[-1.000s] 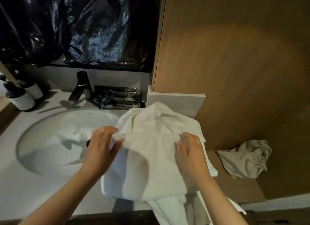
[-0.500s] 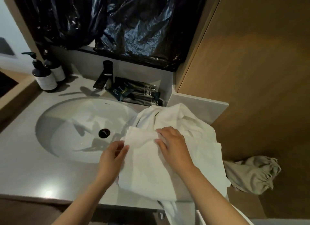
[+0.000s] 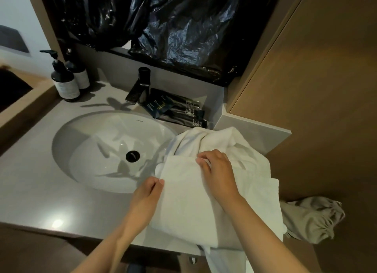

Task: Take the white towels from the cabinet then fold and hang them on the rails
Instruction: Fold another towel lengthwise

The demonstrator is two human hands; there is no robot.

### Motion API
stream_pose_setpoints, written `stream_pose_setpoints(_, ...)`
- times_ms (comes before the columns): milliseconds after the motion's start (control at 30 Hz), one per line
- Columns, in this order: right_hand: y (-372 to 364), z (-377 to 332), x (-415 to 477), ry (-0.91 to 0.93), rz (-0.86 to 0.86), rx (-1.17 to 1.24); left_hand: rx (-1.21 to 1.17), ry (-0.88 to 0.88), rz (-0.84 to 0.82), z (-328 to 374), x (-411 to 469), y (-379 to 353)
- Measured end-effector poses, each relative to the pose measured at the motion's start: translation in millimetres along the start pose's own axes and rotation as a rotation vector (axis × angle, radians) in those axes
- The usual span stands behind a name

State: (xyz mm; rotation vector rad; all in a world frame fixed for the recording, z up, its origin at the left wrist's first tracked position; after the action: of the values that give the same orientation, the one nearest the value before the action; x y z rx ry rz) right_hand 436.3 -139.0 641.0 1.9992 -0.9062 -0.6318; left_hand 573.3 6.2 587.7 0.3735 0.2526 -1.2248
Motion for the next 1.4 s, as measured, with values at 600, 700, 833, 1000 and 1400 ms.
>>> stream_pose_setpoints(600,16.0,-10.2,-9.0,0.107,-0.173,0.284,-0.329,0.056,-0.069,17.3,52.3,36.1)
stream_pose_setpoints(700,19.5,-10.8,-8.6,0.117,-0.250,0.462,-0.373,0.074,-0.176,36.1,63.8,33.6)
stream_pose_setpoints(833,7.7,-7.7,5.9,0.079,-0.182,0.139,-0.393,0.137,-0.232,45.4,68.4,24.6)
stream_pose_setpoints(1000,0.3,-14.8,7.5,0.170,-0.145,0.152,-0.364,0.132,-0.134,37.5,71.7,27.8)
stream_pose_setpoints(1400,-13.1,-6.4,19.1,0.143,-0.120,-0.045,0.080,-0.002,-0.134,35.6,51.6,24.7)
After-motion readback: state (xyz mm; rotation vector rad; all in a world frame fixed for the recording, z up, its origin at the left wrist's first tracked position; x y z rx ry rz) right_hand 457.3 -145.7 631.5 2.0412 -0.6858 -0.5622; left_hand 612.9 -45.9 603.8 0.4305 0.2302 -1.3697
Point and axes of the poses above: each hand's wrist, its own x-axis towards the middle knuckle, its own y-axis out of the back of the hand, z = x × y, the point moved 2 cm from there along x, towards the middle knuckle, and after that the axes turned 13 degrees about -z, right-handed, at the moved point
